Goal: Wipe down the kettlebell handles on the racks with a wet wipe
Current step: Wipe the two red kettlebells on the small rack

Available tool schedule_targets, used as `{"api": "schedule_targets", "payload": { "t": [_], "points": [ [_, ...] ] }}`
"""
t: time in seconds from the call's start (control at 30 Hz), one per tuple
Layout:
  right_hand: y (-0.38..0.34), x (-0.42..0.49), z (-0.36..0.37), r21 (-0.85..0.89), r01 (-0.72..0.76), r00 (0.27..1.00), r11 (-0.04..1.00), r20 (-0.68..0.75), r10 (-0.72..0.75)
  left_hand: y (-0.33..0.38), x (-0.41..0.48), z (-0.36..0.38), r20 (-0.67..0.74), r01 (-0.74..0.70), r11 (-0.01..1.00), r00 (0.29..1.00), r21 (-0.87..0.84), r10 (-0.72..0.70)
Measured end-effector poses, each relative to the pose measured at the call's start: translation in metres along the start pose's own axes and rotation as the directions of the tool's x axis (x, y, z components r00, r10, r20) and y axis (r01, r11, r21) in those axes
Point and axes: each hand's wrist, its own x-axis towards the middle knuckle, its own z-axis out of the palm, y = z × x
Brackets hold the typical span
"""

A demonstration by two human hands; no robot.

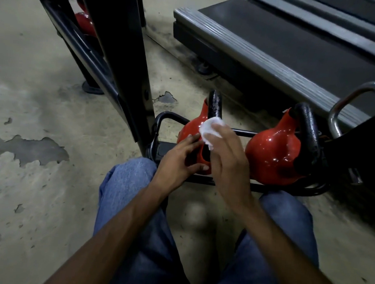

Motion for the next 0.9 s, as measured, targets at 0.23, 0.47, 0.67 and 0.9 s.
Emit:
{"api": "schedule_targets", "payload": {
  "t": [0.23, 0.47, 0.67, 0.9],
  "points": [
    [-0.002, 0.100, -0.015, -0.329, 0.770, 0.446, 0.546, 0.890, -0.092, 0.003, -0.001, -0.002, 0.028, 0.016, 0.999, 0.999, -0.032, -0.015],
    [0.015, 0.187, -0.009, -0.336, 0.688, 0.389, 0.643, 0.919, 0.065, 0.040, -0.006, 0.004, -0.073, -0.006, 0.992, 0.997, -0.126, -0.003],
    [0.034, 0.215, 0.018, -0.510, 0.289, 0.537, 0.810, 0.787, 0.304, 0.049, 0.007, -0.005, -0.101, -0.138, 0.989, 0.984, 0.058, 0.143],
    [0.044, 0.225, 0.031, -0.603, 0.017, 0.654, 0.798, 0.610, 0.447, 0.055, 0.024, -0.033, -0.031, -0.212, 0.968, 0.975, 0.136, 0.218]
  ]
}}
